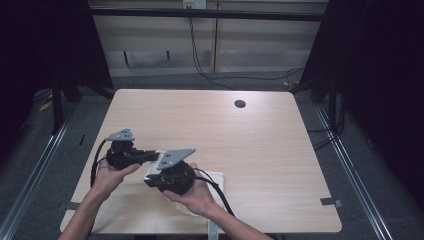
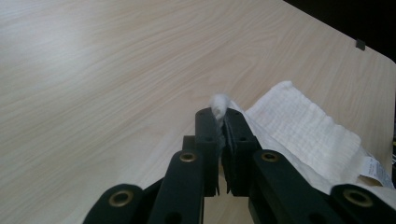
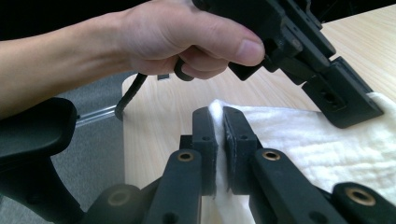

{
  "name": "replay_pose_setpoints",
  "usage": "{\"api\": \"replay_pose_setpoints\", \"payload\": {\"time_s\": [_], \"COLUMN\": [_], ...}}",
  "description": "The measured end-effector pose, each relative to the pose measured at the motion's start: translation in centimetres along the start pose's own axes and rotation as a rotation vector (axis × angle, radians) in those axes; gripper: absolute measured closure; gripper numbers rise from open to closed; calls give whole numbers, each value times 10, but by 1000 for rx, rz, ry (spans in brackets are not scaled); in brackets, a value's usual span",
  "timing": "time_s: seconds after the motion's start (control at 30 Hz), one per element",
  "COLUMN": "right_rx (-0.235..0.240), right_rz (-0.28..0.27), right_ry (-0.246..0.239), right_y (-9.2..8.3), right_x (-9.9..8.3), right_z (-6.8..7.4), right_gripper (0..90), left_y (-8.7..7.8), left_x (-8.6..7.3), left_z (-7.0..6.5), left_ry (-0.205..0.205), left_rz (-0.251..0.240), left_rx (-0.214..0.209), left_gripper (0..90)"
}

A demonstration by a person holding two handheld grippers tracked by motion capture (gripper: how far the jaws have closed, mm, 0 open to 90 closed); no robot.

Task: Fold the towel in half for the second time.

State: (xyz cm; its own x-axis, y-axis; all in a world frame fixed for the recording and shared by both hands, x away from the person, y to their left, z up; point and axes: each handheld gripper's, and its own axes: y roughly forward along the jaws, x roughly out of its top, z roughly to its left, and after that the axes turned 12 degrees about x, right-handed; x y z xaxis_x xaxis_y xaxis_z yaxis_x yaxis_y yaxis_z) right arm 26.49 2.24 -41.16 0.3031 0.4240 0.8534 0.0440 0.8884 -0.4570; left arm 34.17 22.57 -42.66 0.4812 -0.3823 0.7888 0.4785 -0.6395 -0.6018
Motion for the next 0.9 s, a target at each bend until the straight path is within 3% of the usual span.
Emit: {"api": "replay_pose_setpoints", "payload": {"time_s": [0.27, 0.63, 0.9], "right_rx": [-33, -76, -89], "right_rz": [-25, -38, -8], "right_ry": [7, 29, 41], "right_y": [-26, -50, -63], "right_x": [-11, -24, -37], "right_z": [7, 10, 12], "right_gripper": [848, 848, 848], "left_y": [9, 34, 51], "left_x": [13, 27, 26], "left_z": [-18, -41, -56], "left_ry": [36, 77, 114], "left_rz": [-10, 19, 56], "left_rx": [-26, -60, -82], "left_gripper": [858, 858, 858]}}
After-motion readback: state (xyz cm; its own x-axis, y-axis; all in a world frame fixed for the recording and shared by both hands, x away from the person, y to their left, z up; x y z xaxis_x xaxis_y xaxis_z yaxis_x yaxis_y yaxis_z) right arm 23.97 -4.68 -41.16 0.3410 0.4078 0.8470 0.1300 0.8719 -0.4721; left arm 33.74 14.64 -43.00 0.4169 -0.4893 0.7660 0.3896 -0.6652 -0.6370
